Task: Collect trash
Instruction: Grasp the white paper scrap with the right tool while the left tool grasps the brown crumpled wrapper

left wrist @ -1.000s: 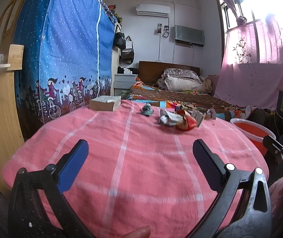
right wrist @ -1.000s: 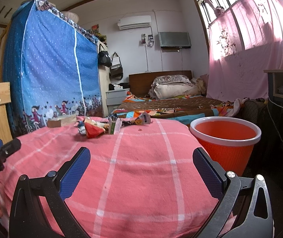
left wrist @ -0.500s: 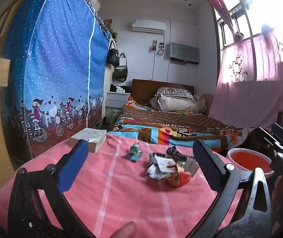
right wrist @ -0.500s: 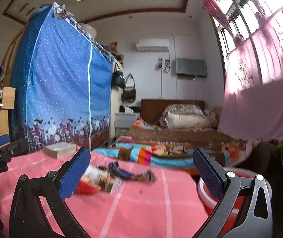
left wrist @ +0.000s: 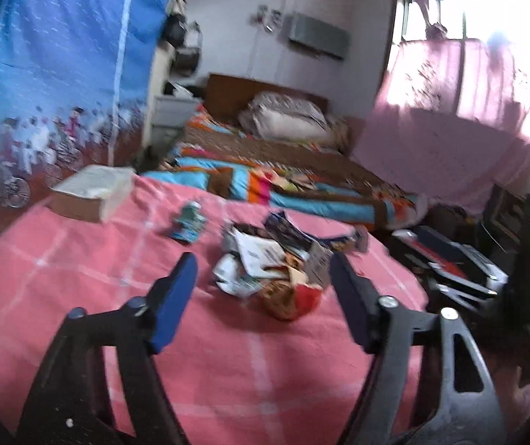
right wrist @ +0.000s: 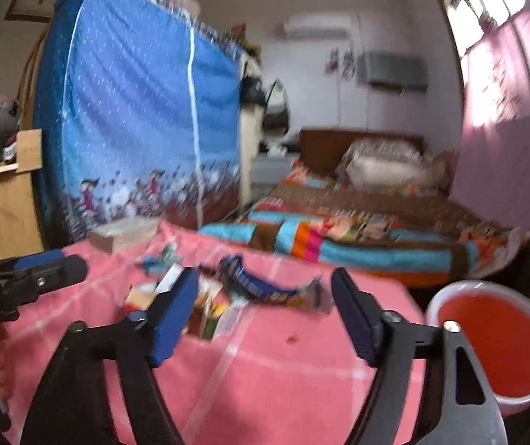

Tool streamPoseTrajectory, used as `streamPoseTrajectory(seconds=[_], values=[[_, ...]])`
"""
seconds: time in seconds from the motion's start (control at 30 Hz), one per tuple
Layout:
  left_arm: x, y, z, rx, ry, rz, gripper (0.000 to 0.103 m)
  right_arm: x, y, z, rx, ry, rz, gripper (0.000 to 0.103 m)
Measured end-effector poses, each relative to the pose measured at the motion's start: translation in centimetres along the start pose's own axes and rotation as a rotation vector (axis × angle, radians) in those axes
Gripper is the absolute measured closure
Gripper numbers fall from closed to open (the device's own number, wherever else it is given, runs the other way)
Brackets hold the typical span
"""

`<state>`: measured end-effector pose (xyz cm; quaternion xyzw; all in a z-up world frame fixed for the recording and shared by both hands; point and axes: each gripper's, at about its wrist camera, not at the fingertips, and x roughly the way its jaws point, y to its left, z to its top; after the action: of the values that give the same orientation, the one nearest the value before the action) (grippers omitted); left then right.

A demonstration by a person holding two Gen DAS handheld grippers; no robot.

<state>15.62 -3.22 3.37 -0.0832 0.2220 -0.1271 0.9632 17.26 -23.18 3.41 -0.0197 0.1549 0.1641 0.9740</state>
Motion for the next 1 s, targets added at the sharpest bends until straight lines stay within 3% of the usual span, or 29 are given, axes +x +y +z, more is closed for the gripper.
streamPoseTrajectory(seconds=[0.17,0.37,0.43,0.77,0.8,0.87,1.0], values=[[2.8,-1.2,-0.4,0.038,0.151,-0.055,0.056,2.3,0.0,-0.8,0.023,0.122,0.068,0.065],[4.7,-1.2,-0.8,0.003,0.251,-0.119,0.072,3.6,0.2,-1.1,0.043,0.176,0.12,0.067],[4.9,-1.1,-0.9,-0.008,0.269,-0.135,0.087,3.9,0.1,-1.1,0.063,0.184,0.142,0.067],[3.6,-0.6,-0.9,-0.027,0.215,-0.107,0.093,6.4,0.8,-1.4,0.09,0.292,0.211,0.067],[3.1,-0.6,-0.9,-0.023,0.201,-0.101,0.094,6.6,1.0,-1.4,0.086,0.304,0.218,0.071],[2.3,-0.5,-0.9,-0.019,0.172,-0.097,0.094,6.6,1.5,-1.5,0.06,0.311,0.217,0.092],[1.6,-0.8,-0.7,0.001,0.132,-0.079,0.094,6.1,2.0,-1.6,0.032,0.295,0.21,0.093]])
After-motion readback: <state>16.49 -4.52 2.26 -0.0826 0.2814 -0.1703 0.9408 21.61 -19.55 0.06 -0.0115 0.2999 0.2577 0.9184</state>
